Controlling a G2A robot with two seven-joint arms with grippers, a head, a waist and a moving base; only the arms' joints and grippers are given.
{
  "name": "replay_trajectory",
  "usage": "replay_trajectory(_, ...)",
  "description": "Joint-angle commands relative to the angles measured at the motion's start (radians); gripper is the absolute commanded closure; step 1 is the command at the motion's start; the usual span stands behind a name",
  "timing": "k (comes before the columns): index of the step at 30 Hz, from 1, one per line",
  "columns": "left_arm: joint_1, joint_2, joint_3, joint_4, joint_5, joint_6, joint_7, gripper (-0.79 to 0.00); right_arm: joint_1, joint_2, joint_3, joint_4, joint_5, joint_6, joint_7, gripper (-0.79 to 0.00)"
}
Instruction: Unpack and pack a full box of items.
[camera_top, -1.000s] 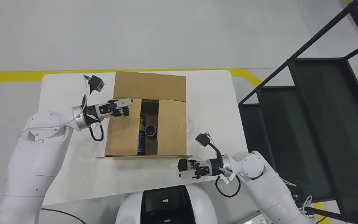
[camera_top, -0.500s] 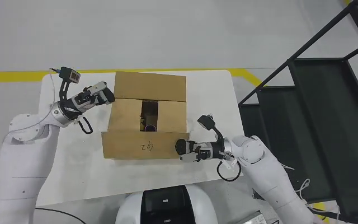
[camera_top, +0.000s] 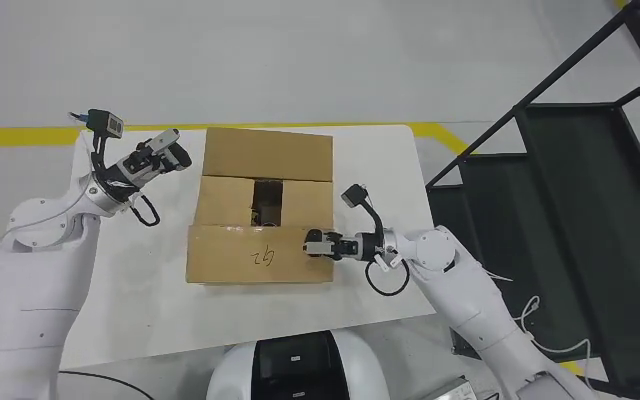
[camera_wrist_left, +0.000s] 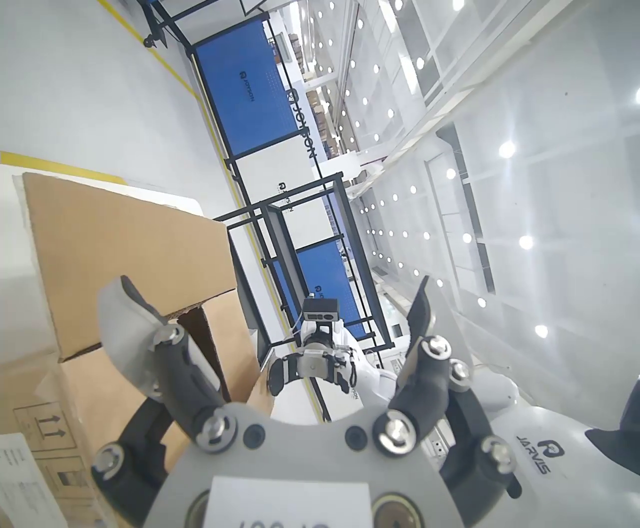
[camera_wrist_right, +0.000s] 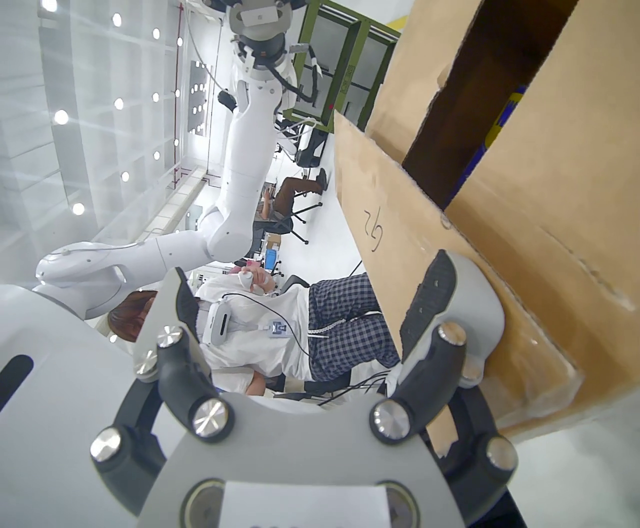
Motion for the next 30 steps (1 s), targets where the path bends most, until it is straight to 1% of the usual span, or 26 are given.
replay_trajectory(1,0.000,0.000,0.000,0.000,0.000,0.000,0.000,-0.785,0.010,-0.001,-0.008,0.001,-0.004,0.032,-0.001,-0.785)
replay_trajectory(4,0.015,0.000,-0.004,-0.007,0.004,0.030,0.034,-0.785,0.015,-0.002,-0.016,0.000,0.001,0.049,0.001,-0.785)
replay_trajectory(7,-0.007,-0.004,0.006,0.032,0.013,0.043,0.069,-0.785,0.015,-0.002,-0.016,0.000,0.001,0.049,0.001,-0.785)
replay_trajectory(9,-0.047,-0.011,0.032,0.090,0.020,0.043,0.082,-0.785,0.015,-0.002,-0.016,0.000,0.001,0.049,0.001,-0.785)
replay_trajectory(11,-0.097,-0.024,0.068,0.151,-0.001,0.022,0.071,-0.785,0.015,-0.002,-0.016,0.000,0.001,0.049,0.001,-0.785)
replay_trajectory(14,-0.180,-0.043,0.125,0.261,0.016,-0.013,0.077,-0.785,0.015,-0.002,-0.016,0.000,0.001,0.049,0.001,-0.785)
replay_trajectory(16,-0.243,-0.056,0.163,0.345,0.059,-0.037,0.101,-0.785,0.015,-0.002,-0.016,0.000,0.001,0.049,0.001,-0.785)
replay_trajectory(18,-0.302,-0.069,0.198,0.436,0.130,-0.078,0.155,-0.785,0.015,-0.002,-0.016,0.000,0.001,0.049,0.001,-0.785)
replay_trajectory(19,-0.324,-0.078,0.215,0.471,0.136,-0.096,0.170,-0.785,0.015,-0.002,-0.016,0.000,0.001,0.049,0.001,-0.785)
replay_trajectory(24,-0.416,-0.116,0.287,0.634,0.158,-0.139,0.173,-0.785,0.015,-0.002,-0.016,0.000,0.001,0.049,0.001,-0.785)
replay_trajectory(27,-0.457,-0.142,0.336,0.706,0.189,-0.148,0.175,-0.785,0.015,-0.002,-0.016,0.000,0.001,0.049,0.001,-0.785)
replay_trajectory(30,-0.484,-0.169,0.374,0.763,0.199,-0.177,0.190,-0.785,0.015,-0.002,-0.016,0.000,0.001,0.049,0.001,-0.785)
